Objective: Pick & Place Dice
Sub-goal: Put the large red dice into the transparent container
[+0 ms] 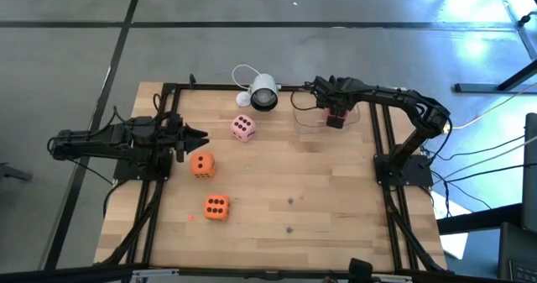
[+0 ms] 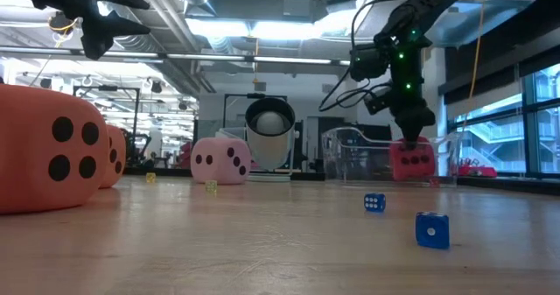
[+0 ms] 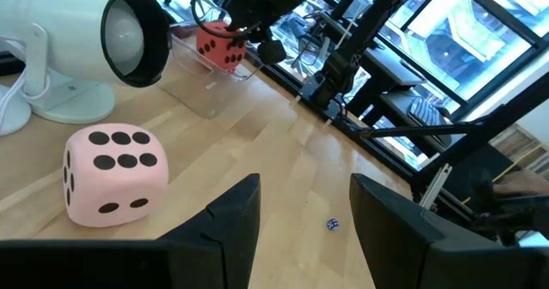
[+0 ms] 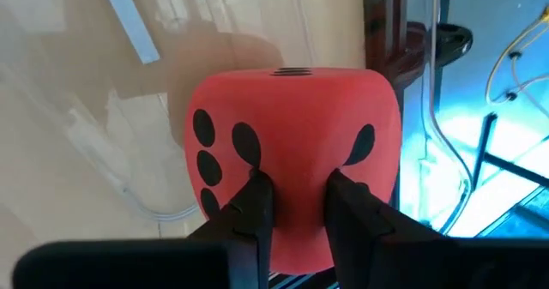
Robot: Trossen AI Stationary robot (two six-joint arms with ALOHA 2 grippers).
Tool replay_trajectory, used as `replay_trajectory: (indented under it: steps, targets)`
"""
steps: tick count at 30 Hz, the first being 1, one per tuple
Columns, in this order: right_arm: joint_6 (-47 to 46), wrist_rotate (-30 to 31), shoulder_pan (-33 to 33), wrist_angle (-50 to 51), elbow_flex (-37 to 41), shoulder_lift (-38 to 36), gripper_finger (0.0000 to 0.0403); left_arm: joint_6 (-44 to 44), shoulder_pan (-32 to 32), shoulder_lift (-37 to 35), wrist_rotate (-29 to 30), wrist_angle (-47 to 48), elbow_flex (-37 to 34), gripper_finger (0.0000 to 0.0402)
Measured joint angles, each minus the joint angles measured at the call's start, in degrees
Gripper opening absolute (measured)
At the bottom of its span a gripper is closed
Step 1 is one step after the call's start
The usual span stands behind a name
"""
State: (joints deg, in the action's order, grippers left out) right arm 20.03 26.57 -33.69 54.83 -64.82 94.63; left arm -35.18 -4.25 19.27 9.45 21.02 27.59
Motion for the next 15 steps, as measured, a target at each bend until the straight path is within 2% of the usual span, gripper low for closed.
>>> replay_trajectory:
  steps: [2,9,12,15]
  targets:
    - [-1.75,-0.15,0.00,1.49,0.00,0.00,0.0107,0.00,0.01,0.00,0.03,0.00,0.00,0.0175]
    - [-9.40,-0.50,0.04,7.05,0.02,0.00,0.0257,0.76,0.01,0.02,0.03,0.00,0.00,0.0175]
    - [-12.96,-0.51,0.23,9.43,-0.04,0.00,0.0297,1.77,0.00,0.00,0.05,0.00,0.00,0.0175]
    - [-14.78,-0.48,1.05,10.57,-1.43,0.00,0.0314,1.92,0.00,0.00,0.03,0.02,0.00,0.0175]
